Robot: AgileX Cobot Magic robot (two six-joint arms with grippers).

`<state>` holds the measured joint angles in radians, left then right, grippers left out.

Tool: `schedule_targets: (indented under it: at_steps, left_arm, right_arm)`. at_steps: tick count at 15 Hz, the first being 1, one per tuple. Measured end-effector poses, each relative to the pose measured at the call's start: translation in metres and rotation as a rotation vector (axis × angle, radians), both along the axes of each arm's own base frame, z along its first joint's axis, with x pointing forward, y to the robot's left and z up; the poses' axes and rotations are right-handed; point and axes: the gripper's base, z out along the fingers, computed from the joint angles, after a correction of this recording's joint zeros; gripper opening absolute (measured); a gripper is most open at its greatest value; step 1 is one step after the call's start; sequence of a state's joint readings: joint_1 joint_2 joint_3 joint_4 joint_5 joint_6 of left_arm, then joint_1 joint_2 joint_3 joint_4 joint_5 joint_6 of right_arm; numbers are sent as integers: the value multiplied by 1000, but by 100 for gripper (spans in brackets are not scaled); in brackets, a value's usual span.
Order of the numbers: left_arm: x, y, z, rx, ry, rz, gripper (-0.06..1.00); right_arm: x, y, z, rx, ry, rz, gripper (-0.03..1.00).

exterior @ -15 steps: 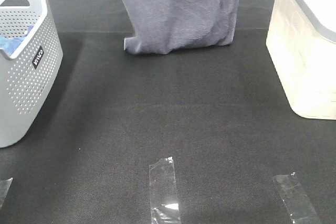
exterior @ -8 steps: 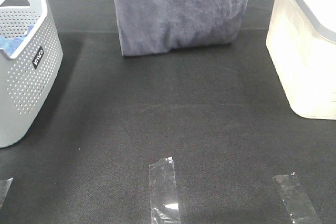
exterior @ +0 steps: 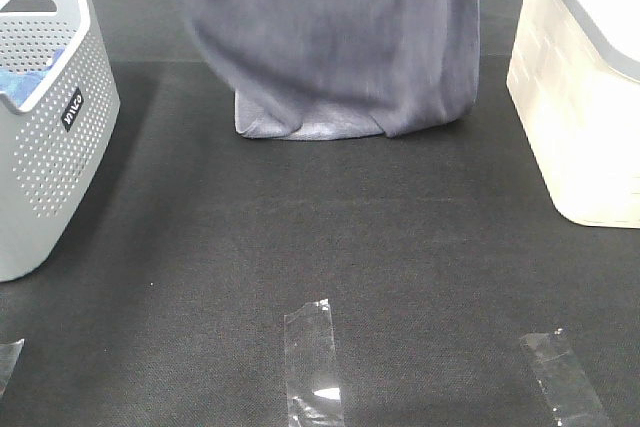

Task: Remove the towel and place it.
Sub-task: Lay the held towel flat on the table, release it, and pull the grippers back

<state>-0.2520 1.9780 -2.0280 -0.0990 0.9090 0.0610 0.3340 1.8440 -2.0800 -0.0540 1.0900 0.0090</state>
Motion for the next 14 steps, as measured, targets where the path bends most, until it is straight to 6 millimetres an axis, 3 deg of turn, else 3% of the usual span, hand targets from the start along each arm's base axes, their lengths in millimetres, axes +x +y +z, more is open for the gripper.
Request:
schedule_targets:
  at_steps: [3,7,12,14]
  left_arm:
    - [-8,-1,-8,-6,129,-17,0]
    - [-17,0,-20,-7,264,-33,0]
    - [-41,-20,-89,83,522,-87,0]
    - [-53,-32,-105,129,589,-123,0]
  right_arm:
    - [-8,-1,-14,-20,133,4,0]
    - [-9,-4,-54,-59,284,-2,0]
    - [-21,-3,-106,-77,485,29,0]
    - [-35,-7,-119,-90,544,31,0]
